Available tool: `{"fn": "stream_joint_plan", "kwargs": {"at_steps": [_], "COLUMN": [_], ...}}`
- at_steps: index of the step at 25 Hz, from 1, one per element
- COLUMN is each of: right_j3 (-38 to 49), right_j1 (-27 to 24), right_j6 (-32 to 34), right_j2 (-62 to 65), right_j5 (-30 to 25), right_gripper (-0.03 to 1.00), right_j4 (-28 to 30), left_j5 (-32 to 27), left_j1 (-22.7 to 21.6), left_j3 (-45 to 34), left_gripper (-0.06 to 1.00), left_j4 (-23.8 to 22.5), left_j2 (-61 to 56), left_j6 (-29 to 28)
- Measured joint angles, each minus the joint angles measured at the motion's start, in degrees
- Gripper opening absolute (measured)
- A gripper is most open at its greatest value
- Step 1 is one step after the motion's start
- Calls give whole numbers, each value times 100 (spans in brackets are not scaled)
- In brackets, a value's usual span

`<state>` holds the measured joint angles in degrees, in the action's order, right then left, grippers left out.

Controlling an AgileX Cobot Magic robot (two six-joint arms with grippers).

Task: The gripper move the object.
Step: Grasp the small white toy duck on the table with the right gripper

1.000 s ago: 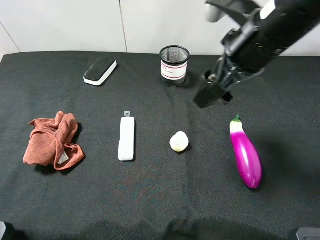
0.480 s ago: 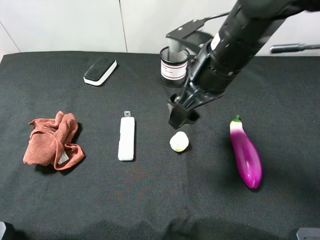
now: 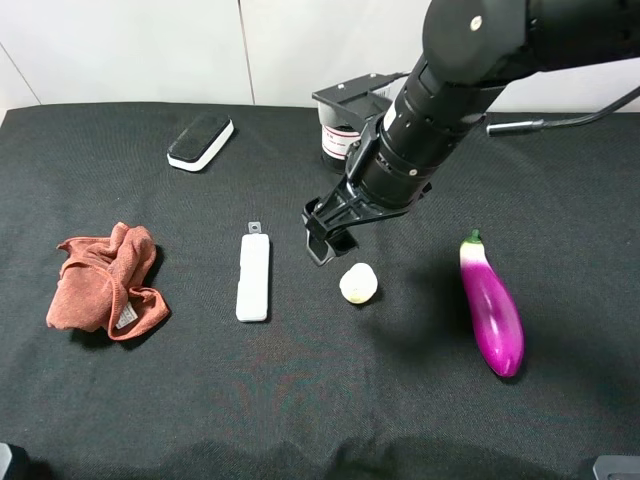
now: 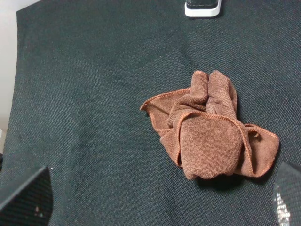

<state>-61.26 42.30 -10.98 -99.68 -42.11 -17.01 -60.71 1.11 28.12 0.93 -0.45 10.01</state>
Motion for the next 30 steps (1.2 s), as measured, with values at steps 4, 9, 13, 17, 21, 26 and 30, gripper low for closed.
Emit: {"fn": "stream_joint_plan", "kwargs": {"at_steps": [4, 9, 13, 17, 21, 26, 30], "right_j3": [0, 0, 0, 0, 0, 0, 0], "right_j1": [0, 0, 0, 0, 0, 0, 0], "right_j6": [352, 805, 859, 859, 737, 562, 516], "right_j2": [-244, -415, -567, -673, -816, -920, -1095], "right_j5": [68, 87, 94, 126, 203, 232, 249], "right_gripper": [69, 69, 69, 69, 69, 69, 69], "right_j4": [234, 782, 823, 766, 536, 346, 263], "left_j5": [0, 0, 0, 0, 0, 0, 0], "left_j1": [0, 0, 0, 0, 0, 0, 0], "left_j3": [0, 0, 0, 0, 0, 0, 0], "left_gripper": [99, 99, 99, 99, 99, 99, 99], "left_j4": [0, 0, 0, 0, -5, -5, -141], "left_j2": [0, 0, 0, 0, 0, 0, 0], "left_j6": [0, 0, 0, 0, 0, 0, 0]}}
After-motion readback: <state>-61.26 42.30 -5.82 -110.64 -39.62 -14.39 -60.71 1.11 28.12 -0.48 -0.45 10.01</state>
